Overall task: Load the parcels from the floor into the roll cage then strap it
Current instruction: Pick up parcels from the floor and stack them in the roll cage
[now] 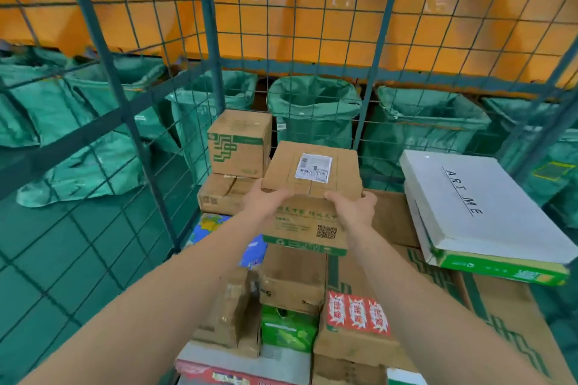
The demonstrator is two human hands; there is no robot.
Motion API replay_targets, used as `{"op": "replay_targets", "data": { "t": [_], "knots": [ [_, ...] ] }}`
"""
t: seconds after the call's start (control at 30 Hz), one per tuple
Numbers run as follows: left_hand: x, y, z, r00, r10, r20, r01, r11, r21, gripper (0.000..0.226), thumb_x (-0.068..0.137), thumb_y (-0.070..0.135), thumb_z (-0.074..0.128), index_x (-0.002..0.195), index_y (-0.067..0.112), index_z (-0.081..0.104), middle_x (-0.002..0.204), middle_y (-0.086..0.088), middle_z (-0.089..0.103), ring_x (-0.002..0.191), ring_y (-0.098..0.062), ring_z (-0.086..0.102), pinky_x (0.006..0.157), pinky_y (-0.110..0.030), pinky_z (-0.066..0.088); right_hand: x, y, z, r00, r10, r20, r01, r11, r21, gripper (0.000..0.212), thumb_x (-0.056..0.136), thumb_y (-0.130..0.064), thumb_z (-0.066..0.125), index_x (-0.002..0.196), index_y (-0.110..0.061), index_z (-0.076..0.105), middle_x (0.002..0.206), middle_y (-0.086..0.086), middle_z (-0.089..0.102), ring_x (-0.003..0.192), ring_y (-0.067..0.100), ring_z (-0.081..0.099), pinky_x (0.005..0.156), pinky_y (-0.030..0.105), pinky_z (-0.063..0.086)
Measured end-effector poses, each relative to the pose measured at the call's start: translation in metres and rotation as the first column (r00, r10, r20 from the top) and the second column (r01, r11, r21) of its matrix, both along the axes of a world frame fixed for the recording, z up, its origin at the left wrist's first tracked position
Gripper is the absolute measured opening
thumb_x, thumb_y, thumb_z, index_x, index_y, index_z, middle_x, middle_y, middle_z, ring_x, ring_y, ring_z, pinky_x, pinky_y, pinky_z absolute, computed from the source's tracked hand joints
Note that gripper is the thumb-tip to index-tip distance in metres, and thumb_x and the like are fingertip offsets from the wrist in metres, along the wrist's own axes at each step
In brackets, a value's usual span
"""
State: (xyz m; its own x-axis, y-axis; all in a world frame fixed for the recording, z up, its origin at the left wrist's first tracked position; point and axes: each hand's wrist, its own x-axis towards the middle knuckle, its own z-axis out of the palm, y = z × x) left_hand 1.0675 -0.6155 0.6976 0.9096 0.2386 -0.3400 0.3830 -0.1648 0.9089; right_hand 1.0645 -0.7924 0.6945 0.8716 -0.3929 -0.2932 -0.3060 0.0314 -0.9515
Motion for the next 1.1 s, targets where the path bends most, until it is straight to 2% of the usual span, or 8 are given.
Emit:
{"op": "replay_targets", "data": {
  "t": [0.13,0.27,0.4,0.6,0.7,0.87,0.97,1.1],
  "knots": [
    [0.068,0.005,-0.007,1.0,0.011,-0.01,-0.012,0.998,-0.062,0.071,0.064,0.044,0.078,0.128,0.031,0.049,0.123,0.003,0.059,0.104,-0.019,0.059,0.094,-0.039,0.053,0.07,0.007,-0.006,1.0,0.006,0.014,-0.006,1.0,-0.027,0.083,0.075,-0.025,0.083,0.141,-0.013,0.032,0.128,0.006,0.055,0.108,0.026,0.06,0.09,0.041,0.052],
    [0.135,0.01,-0.023,1.0,0.029,-0.001,-0.029,0.995,-0.093,0.052,0.074,0.035,0.077,0.118,0.033,0.05,0.121,0.001,0.059,0.101,-0.02,0.058,0.098,-0.042,0.051,0.137,0.012,-0.019,1.0,0.001,0.0,-0.001,0.994,-0.111,0.076,0.076,-0.03,0.083,0.135,-0.015,0.038,0.125,0.003,0.057,0.106,0.023,0.06,0.083,0.036,0.054],
    [0.203,0.017,-0.046,0.999,0.046,-0.012,-0.046,0.996,-0.08,0.053,0.078,0.03,0.077,0.121,0.032,0.047,0.12,0.001,0.057,0.106,-0.023,0.057,0.1,-0.042,0.049,0.206,0.025,-0.048,1.0,-0.012,0.001,0.012,0.998,-0.061,0.079,0.07,-0.03,0.086,0.131,-0.014,0.039,0.128,0.007,0.056,0.109,0.026,0.06,0.094,0.048,0.053],
    [0.265,0.023,-0.081,0.994,0.094,-0.054,-0.099,0.989,-0.111,0.105,0.036,0.051,0.076,0.133,0.027,0.043,0.121,-0.001,0.061,0.108,-0.023,0.06,0.097,-0.045,0.051,0.28,0.037,-0.087,1.0,-0.008,-0.02,0.007,0.999,-0.047,0.084,0.072,-0.023,0.086,0.138,-0.01,0.037,0.128,0.008,0.056,0.105,0.025,0.059,0.093,0.037,0.051],
    [0.29,0.024,-0.098,0.984,0.165,-0.062,-0.173,0.974,-0.148,0.126,0.03,0.052,0.079,0.143,0.024,0.03,0.126,-0.004,0.057,0.108,-0.026,0.06,0.093,-0.046,0.053,0.303,0.047,-0.107,0.999,0.004,-0.047,-0.006,0.999,-0.038,0.081,0.072,-0.02,0.086,0.135,-0.012,0.038,0.125,0.008,0.057,0.106,0.026,0.06,0.096,0.044,0.053],
    [0.307,0.013,-0.107,0.938,0.34,-0.065,-0.344,0.937,-0.064,0.093,0.07,0.033,0.081,0.139,0.015,0.022,0.137,-0.009,0.029,0.114,-0.026,0.044,0.094,-0.04,0.049,0.327,0.059,-0.131,0.998,-0.018,-0.052,0.018,1.0,-0.007,0.076,0.076,-0.015,0.084,0.136,-0.011,0.038,0.129,0.009,0.058,0.113,0.028,0.06,0.1,0.047,0.051],
    [0.318,0.009,-0.114,0.931,0.345,-0.118,-0.361,0.92,-0.155,0.086,0.07,0.034,0.078,0.134,0.012,0.025,0.131,-0.01,0.039,0.108,-0.026,0.052,0.087,-0.042,0.053,0.338,0.059,-0.141,0.999,0.003,-0.051,-0.004,1.0,-0.014,0.075,0.078,-0.017,0.082,0.139,-0.011,0.039,0.127,0.007,0.061,0.113,0.026,0.061,0.101,0.045,0.051],
    [0.329,0.009,-0.124,0.947,0.295,-0.125,-0.317,0.918,-0.237,0.063,0.08,0.025,0.072,0.129,0.01,0.034,0.105,-0.009,0.056,0.087,-0.02,0.059,0.062,-0.03,0.047,0.355,0.059,-0.144,0.999,0.036,-0.018,-0.037,0.997,-0.064,0.055,0.081,-0.016,0.078,0.126,-0.014,0.047,0.115,0.003,0.062,0.104,0.024,0.061,0.098,0.041,0.052]
  ]
}}
